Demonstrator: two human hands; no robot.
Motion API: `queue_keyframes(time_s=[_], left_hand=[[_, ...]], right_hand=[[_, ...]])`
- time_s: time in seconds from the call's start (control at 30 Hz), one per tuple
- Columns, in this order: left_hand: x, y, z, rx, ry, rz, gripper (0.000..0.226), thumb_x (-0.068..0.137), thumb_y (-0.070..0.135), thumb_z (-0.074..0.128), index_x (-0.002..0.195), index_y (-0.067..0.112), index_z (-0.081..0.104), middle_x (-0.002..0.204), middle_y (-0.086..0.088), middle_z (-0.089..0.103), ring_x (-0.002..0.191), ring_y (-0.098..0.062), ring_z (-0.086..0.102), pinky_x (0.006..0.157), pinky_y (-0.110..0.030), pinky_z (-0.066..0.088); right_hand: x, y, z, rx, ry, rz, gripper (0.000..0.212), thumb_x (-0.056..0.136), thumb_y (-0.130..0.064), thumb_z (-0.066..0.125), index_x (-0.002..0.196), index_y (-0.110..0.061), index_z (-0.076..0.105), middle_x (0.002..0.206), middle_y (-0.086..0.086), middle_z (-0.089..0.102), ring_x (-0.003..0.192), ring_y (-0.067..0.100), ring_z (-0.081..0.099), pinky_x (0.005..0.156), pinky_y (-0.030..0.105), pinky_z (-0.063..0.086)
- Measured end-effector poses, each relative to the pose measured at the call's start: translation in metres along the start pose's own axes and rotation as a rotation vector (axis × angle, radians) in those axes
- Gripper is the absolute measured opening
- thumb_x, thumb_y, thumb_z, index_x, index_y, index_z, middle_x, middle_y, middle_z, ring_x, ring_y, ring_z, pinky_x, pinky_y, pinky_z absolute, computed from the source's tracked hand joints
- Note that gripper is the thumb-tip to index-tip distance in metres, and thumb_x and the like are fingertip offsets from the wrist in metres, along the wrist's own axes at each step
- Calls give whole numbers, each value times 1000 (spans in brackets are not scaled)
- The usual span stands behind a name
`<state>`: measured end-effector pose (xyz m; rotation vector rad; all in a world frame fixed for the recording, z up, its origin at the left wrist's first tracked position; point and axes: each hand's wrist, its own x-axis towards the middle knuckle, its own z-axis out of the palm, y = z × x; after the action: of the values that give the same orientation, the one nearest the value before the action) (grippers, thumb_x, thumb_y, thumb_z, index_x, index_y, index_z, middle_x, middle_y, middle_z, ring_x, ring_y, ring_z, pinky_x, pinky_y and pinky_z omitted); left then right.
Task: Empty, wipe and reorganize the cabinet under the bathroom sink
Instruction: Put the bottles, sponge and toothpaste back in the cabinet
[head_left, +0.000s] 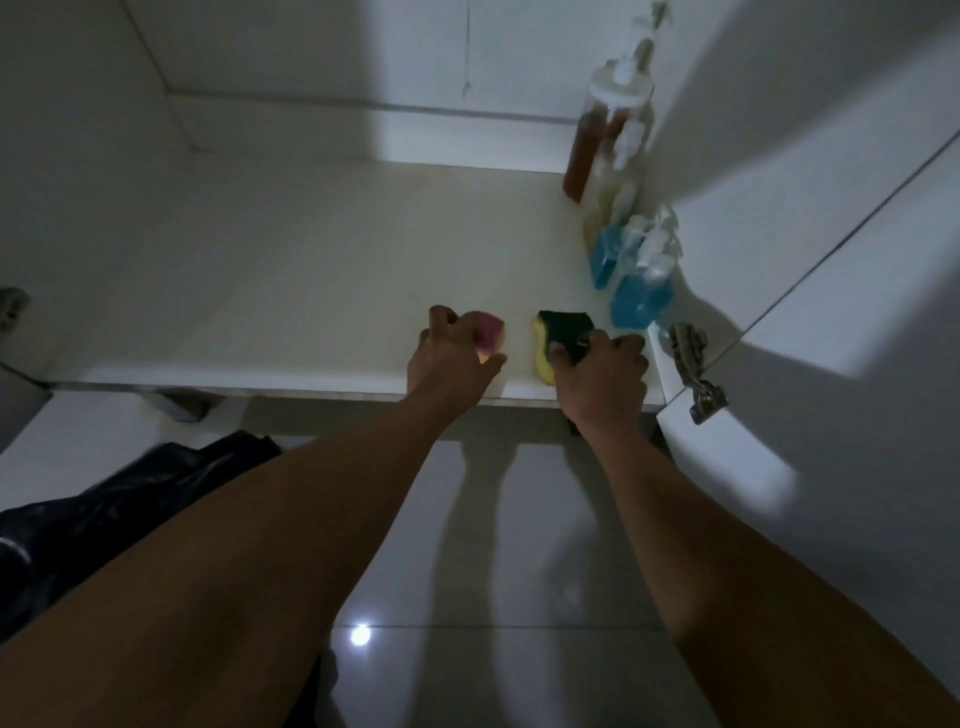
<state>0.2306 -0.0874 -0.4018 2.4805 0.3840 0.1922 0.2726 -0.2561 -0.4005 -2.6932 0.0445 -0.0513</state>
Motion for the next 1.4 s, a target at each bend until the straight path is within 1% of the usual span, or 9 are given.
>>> queue_keyframes(time_s=[0.07,0.2,0.43,0.67,0.8,0.97,1.07,1.23,1.4], left_hand=[[-2,-6,2,118,45,107,44,82,37,75,120,22,59,129,-7,44,110,-27,49,83,-39,51],[2,-19,10,240,57,301,29,91,22,66,119,16,66,125,-10,58,112,-28,47,82,-41,53],[69,-15,29,89,22,190,26,94,24,61,120,22,67,123,-2,54,112,-22,52,80,-26,37],[145,-9,33,99,55,259,27,92,23,46,70,38,50,92,-6,59,80,-25,59,75,-41,56],[181,-3,42,120,135,278,21,98,14,52,93,20,71,100,-11,61,86,-24,60,80,-35,53],[220,2,54,128,147,285,27,99,7,47,87,24,63,92,-4,55,87,-20,60,73,-26,42],[245,-1,60,142,94,293,33,94,2,48,107,21,72,110,-5,67,103,-23,62,83,-27,47],[276,-6,77,217,89,305,28,97,11,49,120,15,64,114,-9,63,103,-23,65,91,-37,56],[293,2,75,286,28,297,39,95,7,47,132,13,58,140,-15,49,128,-33,46,100,-38,41]], right_hand=[[-2,-1,1,-161,38,-128,53,83,-58,58,120,-21,54,123,13,46,108,33,50,90,45,47],[6,3,13,-179,13,-235,44,86,-42,64,123,-20,56,123,8,49,106,29,51,87,42,45],[50,-17,29,-114,94,-277,39,92,-36,60,125,-17,51,125,10,49,108,30,51,80,40,53],[121,-37,47,-138,121,-340,24,94,-23,58,115,-12,57,121,11,55,105,32,58,79,41,51],[152,-46,51,-251,152,-394,21,95,-22,56,110,-7,59,114,15,61,111,32,53,89,41,48],[188,-59,56,-349,145,-393,23,96,-22,54,110,-5,58,116,17,60,119,32,47,93,40,46],[208,-65,61,-320,85,-375,28,95,-23,54,117,-5,57,124,17,57,125,32,44,96,40,44],[229,-75,63,-304,57,-323,28,98,-21,49,120,-6,57,127,17,55,125,30,46,93,41,46],[245,-83,65,-345,-9,-331,31,98,-19,46,126,-8,53,129,14,54,123,29,48,91,41,46]])
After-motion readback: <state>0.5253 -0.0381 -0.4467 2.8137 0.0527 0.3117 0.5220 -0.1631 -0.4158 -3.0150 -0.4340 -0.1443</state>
